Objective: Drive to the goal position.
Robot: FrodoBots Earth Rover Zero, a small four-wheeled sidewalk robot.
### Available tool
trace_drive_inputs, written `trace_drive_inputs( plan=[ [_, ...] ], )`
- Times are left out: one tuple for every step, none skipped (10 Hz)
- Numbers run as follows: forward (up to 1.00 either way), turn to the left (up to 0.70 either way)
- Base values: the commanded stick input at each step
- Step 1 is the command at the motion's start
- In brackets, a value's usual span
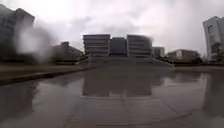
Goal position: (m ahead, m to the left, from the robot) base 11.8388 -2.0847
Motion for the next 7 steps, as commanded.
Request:
trace_drive_inputs(
  plan=[
    [0.7,0.0],
    [0.7,0.0],
    [0.7,0.0],
    [0.7,0.0],
    [0.7,0.0],
    [0.7,0.0],
    [0.7,0.0]
  ],
)
